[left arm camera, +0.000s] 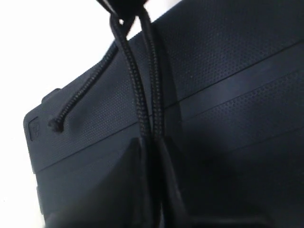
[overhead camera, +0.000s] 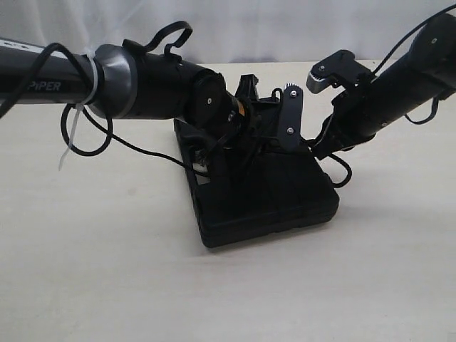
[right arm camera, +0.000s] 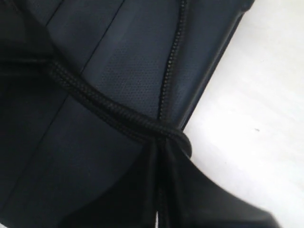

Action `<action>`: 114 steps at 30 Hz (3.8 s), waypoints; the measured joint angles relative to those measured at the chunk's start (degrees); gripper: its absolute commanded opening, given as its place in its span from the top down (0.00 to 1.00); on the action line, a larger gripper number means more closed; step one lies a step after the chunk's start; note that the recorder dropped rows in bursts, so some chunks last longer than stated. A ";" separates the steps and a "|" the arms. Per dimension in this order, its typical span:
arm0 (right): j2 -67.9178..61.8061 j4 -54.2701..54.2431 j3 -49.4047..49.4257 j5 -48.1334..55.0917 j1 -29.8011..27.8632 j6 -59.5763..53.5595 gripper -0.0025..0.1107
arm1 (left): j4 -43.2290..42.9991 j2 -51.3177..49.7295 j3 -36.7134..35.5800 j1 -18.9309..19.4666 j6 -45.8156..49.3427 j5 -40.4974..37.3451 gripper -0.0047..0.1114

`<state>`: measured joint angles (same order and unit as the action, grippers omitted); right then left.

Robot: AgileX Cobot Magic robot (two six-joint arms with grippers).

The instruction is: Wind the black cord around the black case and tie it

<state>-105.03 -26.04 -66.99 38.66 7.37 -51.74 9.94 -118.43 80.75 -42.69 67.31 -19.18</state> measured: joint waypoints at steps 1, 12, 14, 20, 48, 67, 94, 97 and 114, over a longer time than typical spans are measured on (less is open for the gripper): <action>-0.37 -0.10 0.00 0.24 0.00 -0.11 0.94 | 0.00 0.00 0.00 0.00 0.00 0.00 0.96; -1.23 -0.90 0.00 -0.69 0.00 -0.48 0.77 | 0.36 0.00 0.00 0.00 0.14 0.00 0.96; -0.70 -0.90 0.00 -1.22 0.00 -0.61 0.70 | 0.36 0.00 0.00 0.00 0.14 0.00 0.96; 0.53 -1.14 0.00 -1.01 0.00 -0.98 0.65 | 0.36 0.00 0.00 0.00 0.14 0.00 0.96; -2.04 -16.13 -0.05 -6.61 0.08 -1.88 0.65 | 0.49 0.00 0.00 0.00 0.14 -0.67 0.96; 6.17 -27.11 -0.05 -19.57 0.08 -10.65 0.94 | 0.62 0.00 0.00 0.00 0.27 -3.37 0.96; 10.76 -27.47 0.29 -35.14 -0.90 -10.00 0.94 | 0.61 0.00 0.17 5.15 0.27 -4.54 0.96; 10.87 -27.47 0.29 -33.68 -3.38 -9.89 0.94 | 0.61 0.00 0.17 5.25 0.27 -4.54 0.94; 11.23 -27.34 2.11 -33.76 -10.08 -8.67 0.94 | -0.23 2.12 0.04 5.45 -0.78 -7.86 0.60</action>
<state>-93.80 -53.38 -64.88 4.90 -2.70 -60.41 9.71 -116.32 80.79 -37.24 66.53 -27.04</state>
